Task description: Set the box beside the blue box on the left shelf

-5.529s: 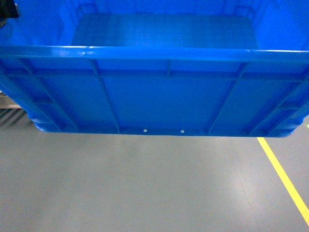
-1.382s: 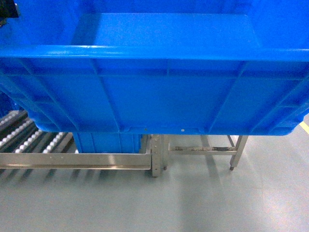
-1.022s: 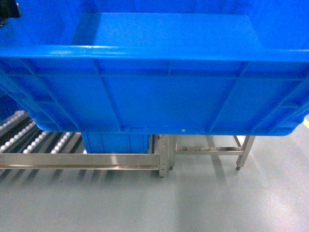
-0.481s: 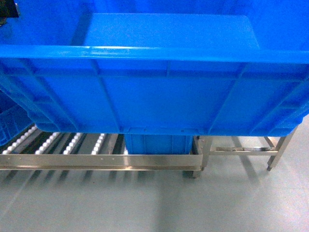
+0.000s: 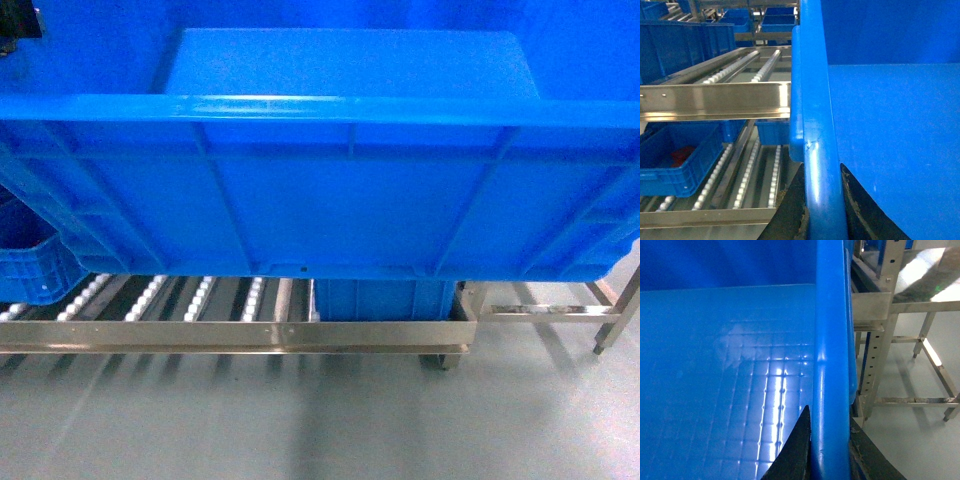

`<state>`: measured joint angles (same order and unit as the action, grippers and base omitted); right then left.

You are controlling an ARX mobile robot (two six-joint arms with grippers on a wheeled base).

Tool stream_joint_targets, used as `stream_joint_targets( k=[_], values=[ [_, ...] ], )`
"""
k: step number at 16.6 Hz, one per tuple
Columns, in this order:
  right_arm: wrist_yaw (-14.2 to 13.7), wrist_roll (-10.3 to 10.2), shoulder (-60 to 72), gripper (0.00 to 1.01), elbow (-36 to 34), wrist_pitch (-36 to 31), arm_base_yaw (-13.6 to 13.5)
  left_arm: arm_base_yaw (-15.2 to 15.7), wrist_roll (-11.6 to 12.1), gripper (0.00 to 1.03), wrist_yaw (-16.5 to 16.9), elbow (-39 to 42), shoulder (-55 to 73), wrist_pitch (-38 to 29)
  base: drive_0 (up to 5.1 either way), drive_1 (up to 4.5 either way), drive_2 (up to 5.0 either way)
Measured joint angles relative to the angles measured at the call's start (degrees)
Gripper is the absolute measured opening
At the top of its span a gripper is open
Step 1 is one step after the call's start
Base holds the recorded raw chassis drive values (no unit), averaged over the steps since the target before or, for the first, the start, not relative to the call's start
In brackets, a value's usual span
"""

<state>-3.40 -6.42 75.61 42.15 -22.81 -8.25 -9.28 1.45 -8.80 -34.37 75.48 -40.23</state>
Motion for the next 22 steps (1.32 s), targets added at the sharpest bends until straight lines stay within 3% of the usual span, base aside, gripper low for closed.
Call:
stream_joint_targets(
  k=[20, 22],
  values=[
    [0.07, 0.0, 0.0, 0.09, 0.0, 0.15, 0.0, 0.0, 0.04, 0.1, 0.07, 0.0, 0.0, 0.02, -5.0, 2.55, 2.4],
    [0.17, 0.0, 0.0, 0.09, 0.0, -0.22, -0.17, 0.31, 0.04, 0.1, 0.22, 0.0, 0.0, -0.15, 0.0, 0.0, 0.0]
  ],
)
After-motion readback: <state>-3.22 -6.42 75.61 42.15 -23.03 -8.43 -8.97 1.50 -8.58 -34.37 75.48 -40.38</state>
